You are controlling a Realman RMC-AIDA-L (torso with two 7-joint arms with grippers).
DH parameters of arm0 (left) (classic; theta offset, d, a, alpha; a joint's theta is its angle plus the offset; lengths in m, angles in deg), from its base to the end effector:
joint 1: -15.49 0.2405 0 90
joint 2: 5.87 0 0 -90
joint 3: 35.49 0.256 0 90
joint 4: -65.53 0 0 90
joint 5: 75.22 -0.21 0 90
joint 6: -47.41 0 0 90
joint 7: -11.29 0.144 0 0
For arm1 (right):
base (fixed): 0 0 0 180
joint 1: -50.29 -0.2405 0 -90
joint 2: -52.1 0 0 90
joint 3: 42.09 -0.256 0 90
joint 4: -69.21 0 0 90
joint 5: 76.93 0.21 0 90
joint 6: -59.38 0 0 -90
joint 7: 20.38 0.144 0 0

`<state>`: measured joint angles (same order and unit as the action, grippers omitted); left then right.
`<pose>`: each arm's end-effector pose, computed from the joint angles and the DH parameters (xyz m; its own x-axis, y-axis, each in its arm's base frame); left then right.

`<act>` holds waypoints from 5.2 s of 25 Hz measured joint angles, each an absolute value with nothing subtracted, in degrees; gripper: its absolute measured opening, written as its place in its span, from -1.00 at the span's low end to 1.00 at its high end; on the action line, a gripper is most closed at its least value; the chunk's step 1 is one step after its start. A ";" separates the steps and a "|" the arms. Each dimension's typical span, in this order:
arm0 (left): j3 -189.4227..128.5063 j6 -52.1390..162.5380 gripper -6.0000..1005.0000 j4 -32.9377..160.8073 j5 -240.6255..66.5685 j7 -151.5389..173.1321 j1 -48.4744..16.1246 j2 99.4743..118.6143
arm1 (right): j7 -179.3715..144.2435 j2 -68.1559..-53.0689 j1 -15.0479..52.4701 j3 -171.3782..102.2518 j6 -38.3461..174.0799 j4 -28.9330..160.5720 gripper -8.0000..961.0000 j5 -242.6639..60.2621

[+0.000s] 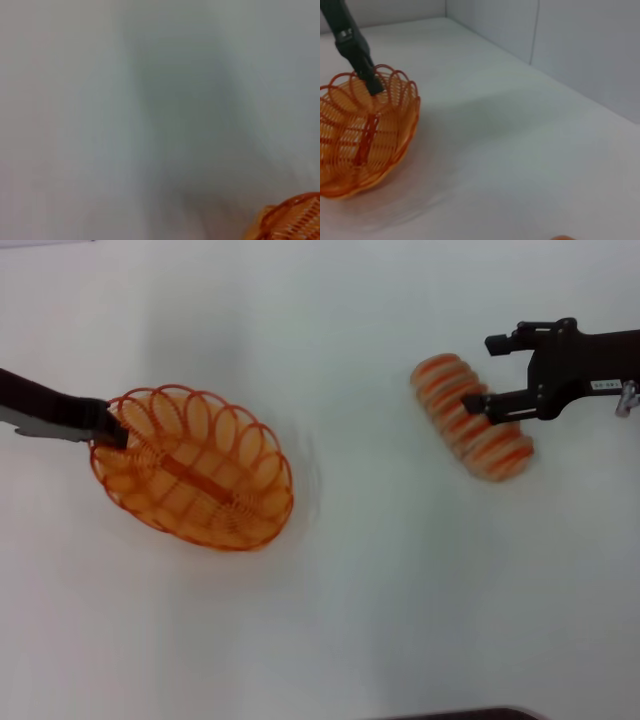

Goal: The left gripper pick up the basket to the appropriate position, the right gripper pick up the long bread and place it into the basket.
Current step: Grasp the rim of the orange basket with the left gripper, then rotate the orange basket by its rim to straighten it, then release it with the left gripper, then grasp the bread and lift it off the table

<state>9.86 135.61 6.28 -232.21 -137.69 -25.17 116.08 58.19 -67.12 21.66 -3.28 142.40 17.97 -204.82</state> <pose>-0.2457 0.3725 0.0223 0.3426 0.9342 0.0991 0.8871 -0.2870 -0.3614 0.2894 0.3455 0.0342 0.9354 -0.2703 -0.2280 -0.3420 -0.8556 -0.3886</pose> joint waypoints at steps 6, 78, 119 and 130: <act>7.65 136.37 -0.80 7.74 -229.78 -139.95 -25.51 115.83 | 58.18 -66.97 21.57 -5.44 142.02 17.97 0.81 -202.18; 13.98 114.07 -0.80 15.98 -213.36 -150.60 -18.06 118.50 | 61.09 -67.34 22.07 -8.78 138.64 18.68 0.81 -196.11; 10.32 117.14 0.58 7.57 -214.77 -138.54 -17.17 116.16 | 60.96 -67.34 21.71 -9.33 137.89 19.20 0.81 -195.65; 3.65 138.90 0.76 5.41 -204.37 -103.19 -18.26 114.32 | 78.15 -63.02 21.57 -8.79 142.75 18.37 0.81 -192.01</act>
